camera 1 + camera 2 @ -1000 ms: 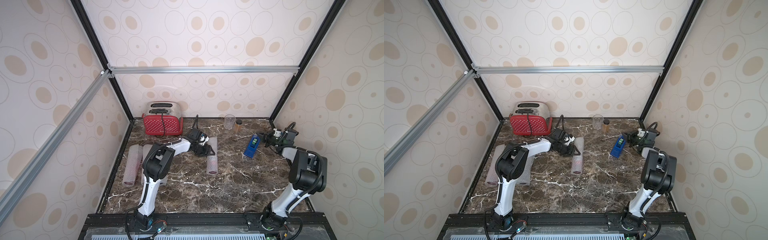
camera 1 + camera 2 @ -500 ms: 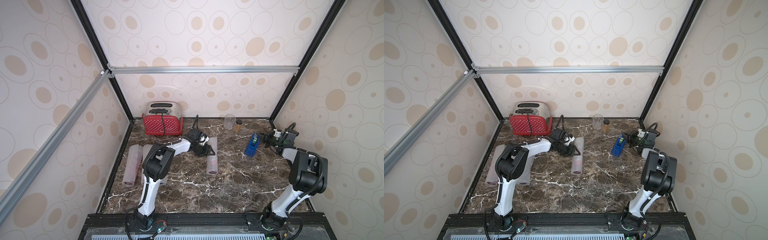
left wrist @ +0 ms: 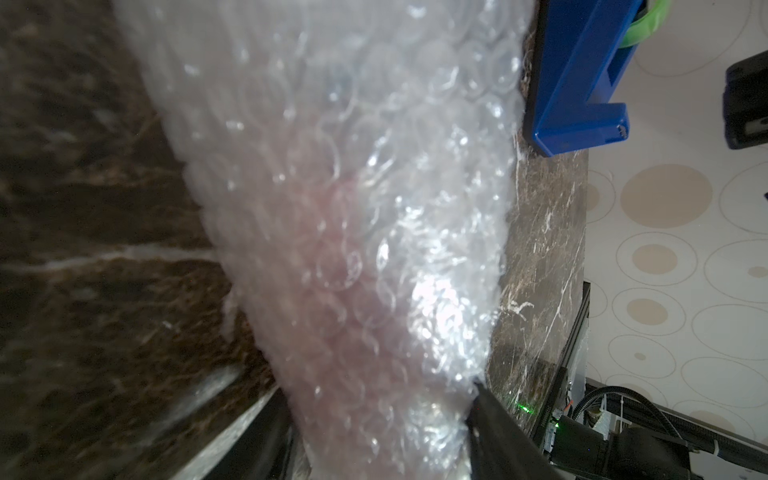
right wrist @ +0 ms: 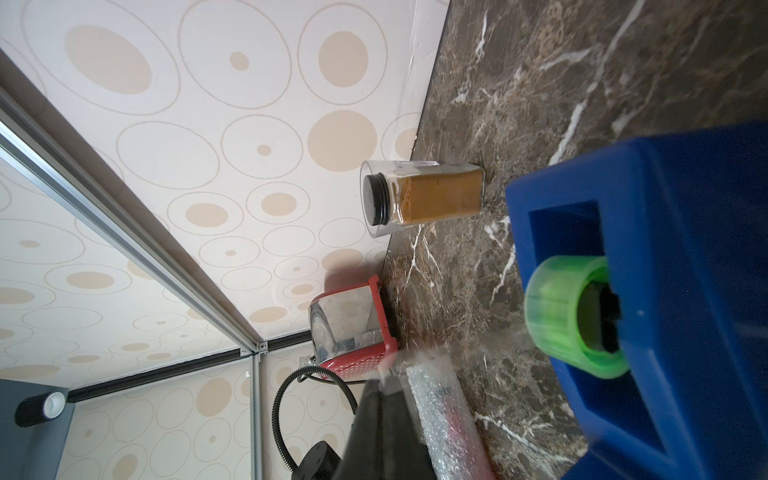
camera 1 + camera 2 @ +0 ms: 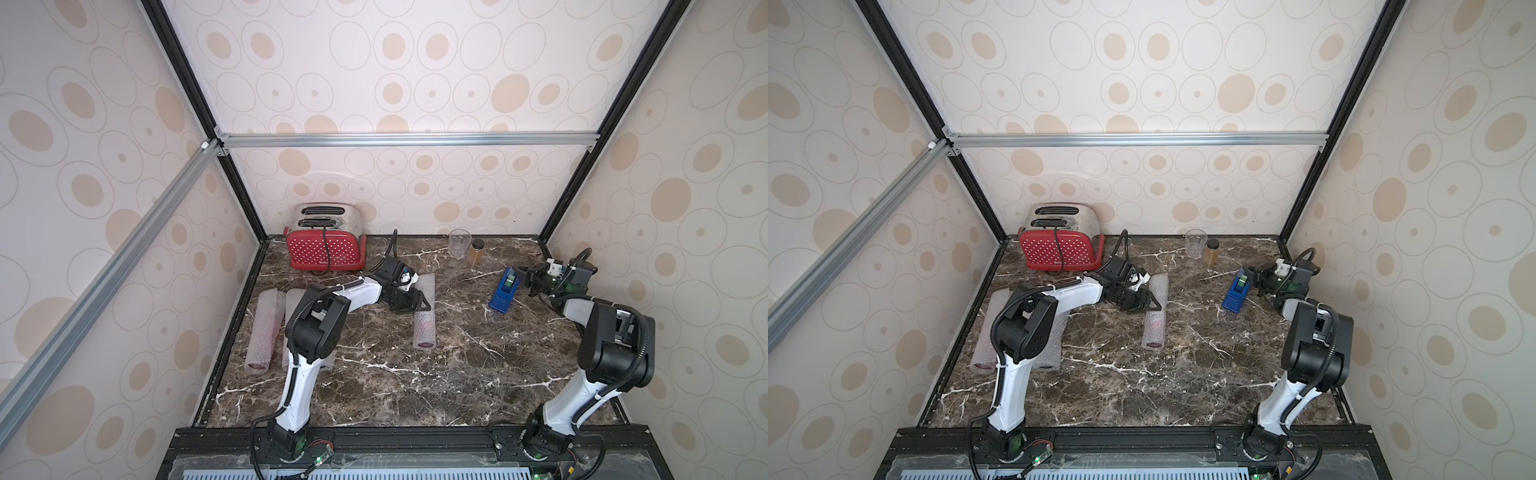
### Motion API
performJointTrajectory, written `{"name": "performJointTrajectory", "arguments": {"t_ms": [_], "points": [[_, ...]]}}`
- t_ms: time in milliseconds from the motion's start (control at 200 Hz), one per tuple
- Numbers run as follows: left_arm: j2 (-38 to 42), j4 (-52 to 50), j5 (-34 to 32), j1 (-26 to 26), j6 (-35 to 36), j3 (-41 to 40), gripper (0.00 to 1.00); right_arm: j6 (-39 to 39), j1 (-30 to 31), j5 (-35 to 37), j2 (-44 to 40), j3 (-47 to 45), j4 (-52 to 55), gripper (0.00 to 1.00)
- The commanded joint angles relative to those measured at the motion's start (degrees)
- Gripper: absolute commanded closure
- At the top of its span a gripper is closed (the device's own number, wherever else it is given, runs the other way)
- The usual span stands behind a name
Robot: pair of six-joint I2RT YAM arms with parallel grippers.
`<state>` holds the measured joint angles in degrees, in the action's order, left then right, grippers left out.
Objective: Wrap wine bottles in bubble wrap
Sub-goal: Tear off the tape using the Tape Cutter.
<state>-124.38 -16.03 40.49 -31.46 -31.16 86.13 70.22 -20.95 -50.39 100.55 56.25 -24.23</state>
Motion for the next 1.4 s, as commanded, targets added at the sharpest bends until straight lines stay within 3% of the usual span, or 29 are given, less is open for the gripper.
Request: {"name": "performJointTrajectory", "arguments": {"t_ms": [0,276,516,711,1012,1398], "points": [[-2.5,-9.1,-5.0,-1.1,2.7,-2.2,0.4,-2.4,-0.1,0.1,-3.6,2.9,3.3,1.0],[-2.6,-9.2,-5.0,-1.1,2.6,-2.2,0.4,0.9,0.1,-1.0,-3.3,-3.1,-3.9,1.0],[-2.5,-9.2,-5.2,-1.1,2.6,-2.1,0.4,-5.4,0.8,-0.7,-11.3,-9.9,4.8,1.0],[-2.4,-9.2,-5.2,-1.3,2.6,-2.3,0.4,-8.7,1.9,-0.2,-14.2,-19.4,4.8,1.0],[-2.3,-9.1,-5.2,-1.3,2.6,-2.2,0.4,-12.5,3.9,2.2,-9.4,-27.1,1.6,1.0],[-2.1,-9.0,-4.9,-1.7,2.5,-2.3,0.4,-19.5,4.8,10.6,-1.4,-28.6,3.4,1.0]]}}
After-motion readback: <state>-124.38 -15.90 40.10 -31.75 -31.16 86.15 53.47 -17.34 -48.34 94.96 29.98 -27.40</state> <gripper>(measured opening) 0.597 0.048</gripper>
